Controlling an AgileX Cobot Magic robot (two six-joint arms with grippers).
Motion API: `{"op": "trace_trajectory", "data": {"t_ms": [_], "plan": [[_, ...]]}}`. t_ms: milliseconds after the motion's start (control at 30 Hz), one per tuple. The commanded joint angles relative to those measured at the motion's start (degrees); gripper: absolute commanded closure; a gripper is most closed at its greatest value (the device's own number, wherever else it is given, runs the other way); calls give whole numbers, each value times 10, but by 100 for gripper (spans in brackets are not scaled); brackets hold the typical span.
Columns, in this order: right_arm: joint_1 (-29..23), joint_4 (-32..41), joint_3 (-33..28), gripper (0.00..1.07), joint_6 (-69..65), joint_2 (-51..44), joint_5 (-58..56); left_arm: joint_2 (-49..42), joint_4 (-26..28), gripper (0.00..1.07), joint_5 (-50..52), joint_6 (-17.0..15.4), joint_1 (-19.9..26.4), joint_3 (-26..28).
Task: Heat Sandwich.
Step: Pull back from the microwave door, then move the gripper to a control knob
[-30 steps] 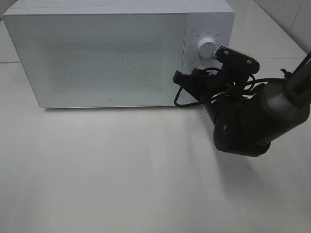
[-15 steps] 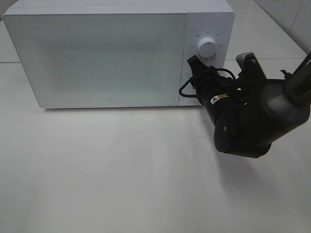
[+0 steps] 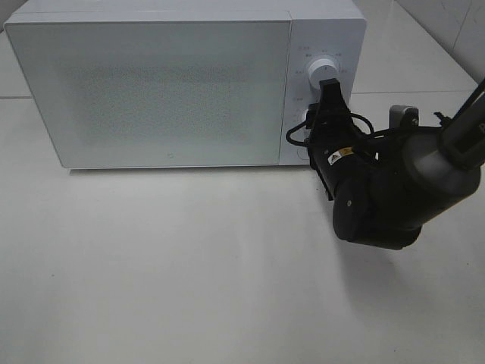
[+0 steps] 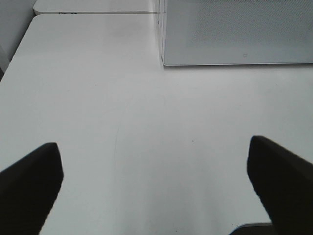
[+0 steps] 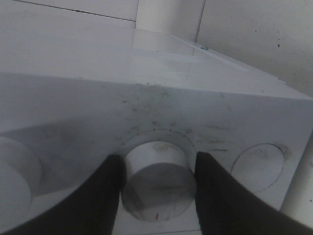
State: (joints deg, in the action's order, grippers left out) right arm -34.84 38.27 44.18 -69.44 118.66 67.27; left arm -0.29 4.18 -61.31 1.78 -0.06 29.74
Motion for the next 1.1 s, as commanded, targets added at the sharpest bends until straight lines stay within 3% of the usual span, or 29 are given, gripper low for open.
{"op": "trace_trajectory", "data": {"t_ms": [33,867,1033,1100], "plan": [[2,-8,7,91,-32,-5,38,-10,2,9,0,-3,-3,-1],[2,-13,7,84,-43,-5,34,-10,2,9,0,-3,-3,-1],[2,-7,7,71,-43,-5,41,-10,2,9,0,-3,-3,-1],[2,-2,7,59,-44,-5,49,-10,2,9,0,-3,-3,-1]]}}
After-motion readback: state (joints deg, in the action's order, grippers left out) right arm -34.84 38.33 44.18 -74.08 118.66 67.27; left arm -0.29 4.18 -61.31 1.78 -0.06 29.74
